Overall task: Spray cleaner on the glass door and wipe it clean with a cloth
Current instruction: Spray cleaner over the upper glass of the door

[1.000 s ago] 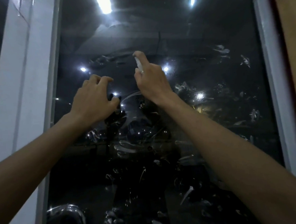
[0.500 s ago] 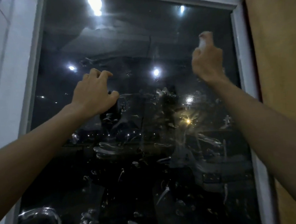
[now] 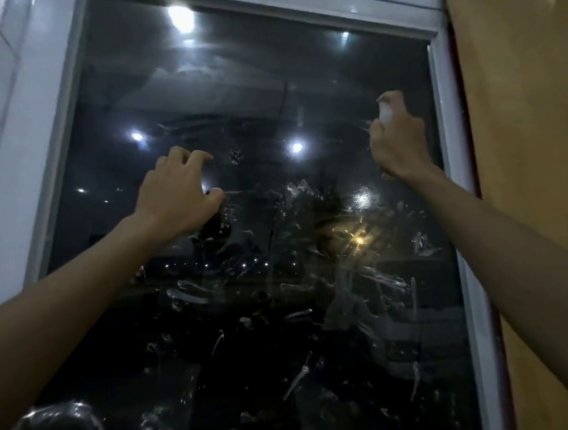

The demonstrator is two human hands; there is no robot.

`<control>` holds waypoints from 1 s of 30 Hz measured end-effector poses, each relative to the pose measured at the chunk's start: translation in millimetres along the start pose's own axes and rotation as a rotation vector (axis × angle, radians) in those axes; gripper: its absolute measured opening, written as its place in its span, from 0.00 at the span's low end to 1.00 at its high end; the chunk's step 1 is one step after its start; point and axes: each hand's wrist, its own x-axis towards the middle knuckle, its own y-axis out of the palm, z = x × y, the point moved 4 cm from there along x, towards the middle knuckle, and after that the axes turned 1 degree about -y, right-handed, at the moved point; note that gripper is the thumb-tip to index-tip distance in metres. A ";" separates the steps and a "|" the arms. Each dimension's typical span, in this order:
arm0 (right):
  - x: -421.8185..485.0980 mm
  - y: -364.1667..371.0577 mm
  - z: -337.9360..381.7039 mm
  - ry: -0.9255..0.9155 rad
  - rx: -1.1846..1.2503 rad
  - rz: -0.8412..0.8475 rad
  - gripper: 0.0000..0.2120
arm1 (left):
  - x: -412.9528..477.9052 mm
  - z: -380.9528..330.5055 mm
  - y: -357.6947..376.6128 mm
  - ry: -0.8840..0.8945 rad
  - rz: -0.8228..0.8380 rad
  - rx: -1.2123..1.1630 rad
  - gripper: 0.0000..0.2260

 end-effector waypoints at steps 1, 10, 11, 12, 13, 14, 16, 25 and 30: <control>-2.2 4.8 6.9 -0.020 0.001 0.016 0.14 | -0.3 4.1 -3.9 -0.007 -0.005 0.007 0.25; -49.7 76.1 115.9 -0.379 0.153 0.217 0.20 | -12.6 52.4 -36.3 -0.059 -0.004 0.062 0.26; -56.2 83.2 128.9 -0.403 0.170 0.222 0.20 | -15.9 58.7 -38.0 -0.067 -0.001 0.069 0.26; -63.7 91.6 143.0 -0.415 0.193 0.239 0.20 | -20.0 66.7 -41.2 -0.071 -0.003 0.073 0.26; -70.8 99.0 153.8 -0.423 0.215 0.255 0.19 | -24.9 73.0 -43.2 -0.075 -0.007 0.070 0.26; -78.0 105.7 163.2 -0.425 0.237 0.271 0.18 | -29.8 79.7 -44.9 -0.081 -0.008 0.065 0.26; -95.0 120.0 177.2 -0.419 0.273 0.301 0.16 | -42.0 94.5 -48.1 -0.100 -0.001 0.061 0.25; -190.1 173.1 185.0 -0.347 0.297 0.396 0.19 | -103.5 142.2 -44.7 -0.158 0.069 0.037 0.25; -227.2 184.0 184.7 -0.334 0.332 0.426 0.14 | -125.0 155.6 -25.4 -0.171 0.121 0.008 0.25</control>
